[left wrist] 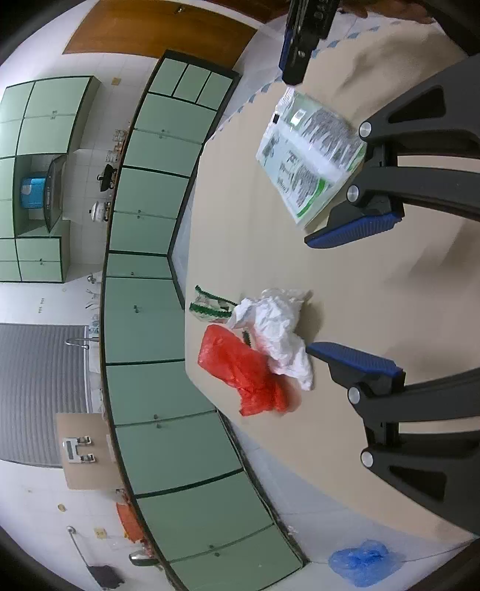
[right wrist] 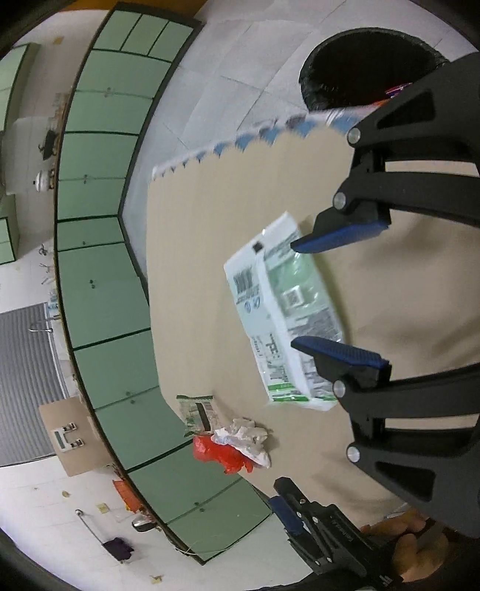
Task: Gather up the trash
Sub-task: 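Bring both tools back over the table, then grasp the clear printed wrapper with the right gripper while the left gripper grasps the white crumpled paper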
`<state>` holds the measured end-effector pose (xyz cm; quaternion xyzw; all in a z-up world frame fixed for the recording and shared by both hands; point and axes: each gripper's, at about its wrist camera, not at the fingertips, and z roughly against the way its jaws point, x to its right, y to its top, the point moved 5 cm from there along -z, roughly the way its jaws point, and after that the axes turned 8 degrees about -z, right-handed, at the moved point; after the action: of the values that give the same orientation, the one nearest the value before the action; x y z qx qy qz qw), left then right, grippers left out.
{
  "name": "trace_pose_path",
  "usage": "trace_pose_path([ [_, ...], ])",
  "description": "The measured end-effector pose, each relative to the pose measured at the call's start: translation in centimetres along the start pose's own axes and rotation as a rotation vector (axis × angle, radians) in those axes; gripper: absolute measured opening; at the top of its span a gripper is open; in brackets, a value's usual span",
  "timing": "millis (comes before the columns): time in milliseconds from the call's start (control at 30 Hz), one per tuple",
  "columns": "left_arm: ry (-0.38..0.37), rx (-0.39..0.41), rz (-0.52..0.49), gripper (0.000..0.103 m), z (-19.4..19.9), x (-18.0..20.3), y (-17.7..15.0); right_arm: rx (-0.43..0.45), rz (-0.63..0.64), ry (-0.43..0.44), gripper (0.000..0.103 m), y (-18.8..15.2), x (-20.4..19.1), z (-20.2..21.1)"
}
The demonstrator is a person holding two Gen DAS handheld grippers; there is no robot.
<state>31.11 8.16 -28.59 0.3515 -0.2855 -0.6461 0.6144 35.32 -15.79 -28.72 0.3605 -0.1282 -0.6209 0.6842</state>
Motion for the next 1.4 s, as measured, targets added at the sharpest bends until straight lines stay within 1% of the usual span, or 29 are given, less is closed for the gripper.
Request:
trace_pose_path([
  [100,-0.013,0.006,-0.003,0.052,-0.4,-0.3,0.2,-0.018,-0.019,-0.023,0.047,0.3,0.8,-1.6],
  [200,-0.021,0.015,-0.008,0.052,-0.6,-0.2,0.6,-0.011,-0.065,-0.048,0.057,0.7,2.2,-2.0],
  [233,-0.023,0.017,-0.009,0.052,-0.7,-0.1,0.7,0.001,-0.084,-0.057,0.064,0.8,2.8,-1.9],
  [267,-0.026,0.018,-0.006,0.052,-0.7,-0.1,0.7,0.007,-0.096,-0.062,0.066,0.9,3.3,-1.9],
  [300,-0.031,0.020,0.001,0.052,-0.8,-0.1,0.8,0.000,-0.108,-0.064,0.066,0.9,3.8,-2.1],
  [433,-0.048,0.036,0.013,0.052,-0.5,0.6,0.9,-0.049,-0.146,-0.032,0.066,0.4,4.8,-3.4],
  [467,-0.052,0.038,0.012,0.052,-0.4,0.7,0.9,-0.062,-0.160,-0.013,0.071,0.3,4.8,-3.8],
  [533,-0.057,0.041,0.002,0.052,0.0,1.1,0.9,-0.081,-0.171,-0.002,0.079,0.1,4.6,-4.6],
  [567,-0.056,0.044,-0.007,0.052,0.2,1.3,0.9,-0.105,-0.179,0.018,0.077,-0.1,4.4,-5.3],
  [600,-0.055,0.044,-0.012,0.052,0.3,1.4,0.9,-0.111,-0.186,0.029,0.070,-0.2,4.3,-5.7],
  [633,-0.051,0.044,-0.016,0.052,0.4,1.4,0.9,-0.102,-0.181,0.032,0.047,-0.2,4.2,-5.8],
  [667,-0.044,0.044,-0.019,0.052,0.5,1.3,1.0,-0.111,-0.174,0.052,0.016,-0.1,3.9,-5.9],
  [700,-0.044,0.043,-0.017,0.052,0.5,1.1,1.0,-0.120,-0.179,0.075,0.008,-0.1,3.7,-6.0],
  [733,-0.043,0.044,-0.014,0.052,0.6,0.9,1.1,-0.109,-0.176,0.082,0.003,0.1,3.6,-5.7],
  [933,-0.030,0.034,0.007,0.052,-0.1,-0.3,1.1,-0.031,-0.119,0.096,0.000,1.0,2.2,-4.0],
  [1100,-0.028,0.023,0.025,0.052,-1.4,-0.6,1.6,0.018,-0.147,0.097,0.000,2.5,2.9,-3.1],
  [1233,-0.023,0.012,0.022,0.052,-2.6,-0.3,2.0,0.017,-0.157,0.094,0.000,3.5,3.8,-3.4],
  [1400,-0.014,-0.021,0.023,0.052,-4.2,-0.2,2.1,0.006,-0.151,0.101,0.000,4.3,3.8,-4.8],
])
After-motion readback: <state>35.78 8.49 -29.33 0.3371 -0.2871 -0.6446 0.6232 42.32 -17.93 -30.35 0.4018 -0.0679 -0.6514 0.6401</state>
